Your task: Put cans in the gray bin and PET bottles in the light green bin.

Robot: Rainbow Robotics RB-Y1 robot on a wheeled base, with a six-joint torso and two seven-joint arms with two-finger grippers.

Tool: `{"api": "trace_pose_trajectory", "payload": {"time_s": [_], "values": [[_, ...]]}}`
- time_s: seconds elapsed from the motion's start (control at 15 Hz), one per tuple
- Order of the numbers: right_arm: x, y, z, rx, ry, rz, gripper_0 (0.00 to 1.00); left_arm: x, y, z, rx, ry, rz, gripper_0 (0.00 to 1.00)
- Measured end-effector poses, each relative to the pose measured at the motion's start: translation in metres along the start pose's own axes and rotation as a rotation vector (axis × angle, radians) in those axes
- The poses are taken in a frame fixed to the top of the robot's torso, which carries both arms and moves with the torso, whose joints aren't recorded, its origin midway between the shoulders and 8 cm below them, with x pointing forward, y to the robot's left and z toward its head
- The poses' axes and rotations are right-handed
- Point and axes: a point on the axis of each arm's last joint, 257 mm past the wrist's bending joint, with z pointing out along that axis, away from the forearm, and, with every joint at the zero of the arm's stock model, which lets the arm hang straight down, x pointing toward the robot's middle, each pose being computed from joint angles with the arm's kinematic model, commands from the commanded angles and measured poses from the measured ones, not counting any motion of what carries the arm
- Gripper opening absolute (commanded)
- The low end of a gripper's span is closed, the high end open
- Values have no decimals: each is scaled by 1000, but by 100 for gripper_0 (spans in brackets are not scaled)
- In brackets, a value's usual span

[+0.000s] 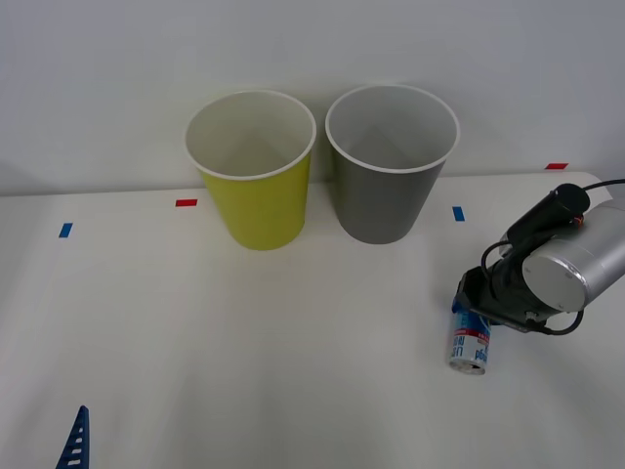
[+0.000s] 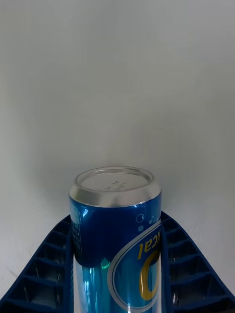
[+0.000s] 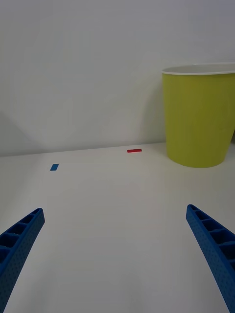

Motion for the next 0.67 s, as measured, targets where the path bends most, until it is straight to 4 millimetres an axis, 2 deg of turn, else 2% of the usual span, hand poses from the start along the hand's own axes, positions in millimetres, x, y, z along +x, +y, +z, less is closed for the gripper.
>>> {"api": "trace_pose_trajectory", "payload": {"time_s": [0.67], "values": [[1, 6, -1, -24, -38, -41, 7, 0, 0, 0, 0, 0, 0, 100]]}}
